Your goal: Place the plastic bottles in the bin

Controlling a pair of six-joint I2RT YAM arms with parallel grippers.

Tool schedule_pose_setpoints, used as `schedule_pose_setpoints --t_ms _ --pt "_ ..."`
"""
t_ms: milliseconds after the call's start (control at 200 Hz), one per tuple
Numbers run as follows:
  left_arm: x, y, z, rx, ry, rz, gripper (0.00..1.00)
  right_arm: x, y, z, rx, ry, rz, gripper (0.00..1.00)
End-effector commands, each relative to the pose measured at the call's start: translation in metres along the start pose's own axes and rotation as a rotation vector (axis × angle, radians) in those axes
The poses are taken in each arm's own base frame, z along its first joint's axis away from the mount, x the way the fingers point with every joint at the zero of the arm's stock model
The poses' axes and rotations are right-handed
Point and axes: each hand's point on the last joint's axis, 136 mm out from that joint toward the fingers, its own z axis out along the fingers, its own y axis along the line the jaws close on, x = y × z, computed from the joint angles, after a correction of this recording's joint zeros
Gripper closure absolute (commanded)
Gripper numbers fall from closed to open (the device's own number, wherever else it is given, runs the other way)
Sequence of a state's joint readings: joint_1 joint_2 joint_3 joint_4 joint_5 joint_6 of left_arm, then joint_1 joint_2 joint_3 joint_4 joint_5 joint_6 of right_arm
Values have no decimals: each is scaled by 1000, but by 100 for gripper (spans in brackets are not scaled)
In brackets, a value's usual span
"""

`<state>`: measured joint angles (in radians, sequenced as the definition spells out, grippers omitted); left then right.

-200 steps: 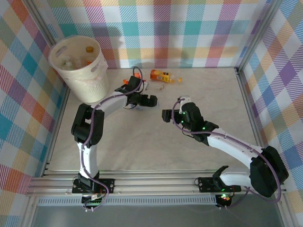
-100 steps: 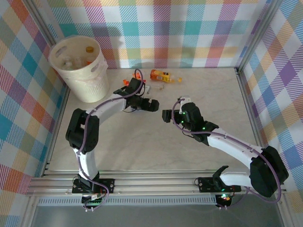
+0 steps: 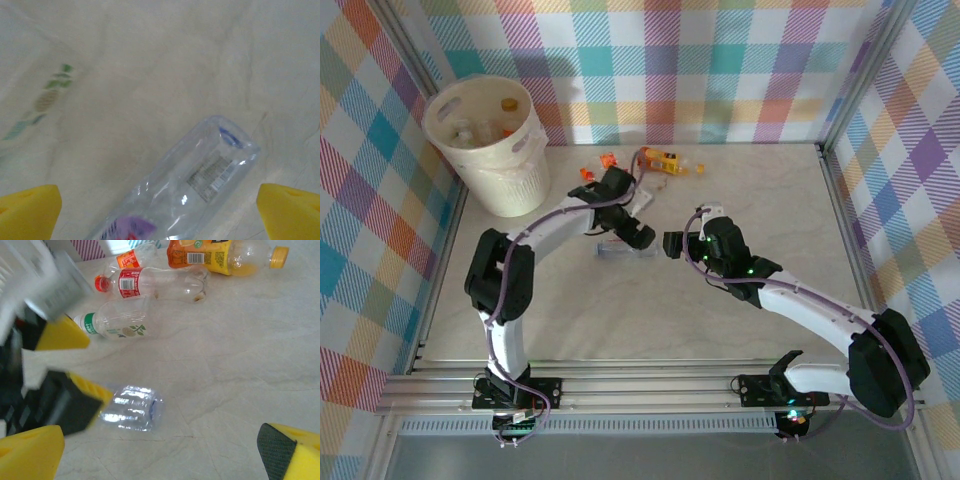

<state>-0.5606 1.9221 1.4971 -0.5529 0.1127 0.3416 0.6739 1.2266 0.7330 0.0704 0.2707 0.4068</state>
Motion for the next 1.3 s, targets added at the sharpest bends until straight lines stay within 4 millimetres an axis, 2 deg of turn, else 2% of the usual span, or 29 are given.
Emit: schedule_pose_setpoints --t_ms 0,95,200,370,510,695,835,945,1100,1295 --pt "19 -12 15 -47 117 225 0 -6 -3 -7 12 -32 -2 0" --pt "25 -10 25 -58 158 247 0 -6 -4 -8 13 -29 -4 0" --pt "33 -19 35 -47 205 275 1 -6 -5 -9 20 -30 -4 0" --pt "56 -19 52 -61 266 265 9 -6 -8 -12 34 -38 -9 0" --pt "59 -15 52 -98 254 242 11 -6 -10 -13 39 -37 -16 0" --pt "67 -14 50 -105 270 216 26 -7 -9 -15 31 -46 -27 0" --pt "68 -17 43 -98 239 179 46 -10 2 -19 -37 -66 -89 0" --pt "61 -15 34 -94 174 107 51 -13 13 -24 -101 -84 -154 0" --pt "45 2 16 -114 62 -44 60 -16 28 -31 -188 -124 -236 0" --pt "28 23 -11 -128 -75 -217 62 -13 49 -37 -307 -130 -308 0"
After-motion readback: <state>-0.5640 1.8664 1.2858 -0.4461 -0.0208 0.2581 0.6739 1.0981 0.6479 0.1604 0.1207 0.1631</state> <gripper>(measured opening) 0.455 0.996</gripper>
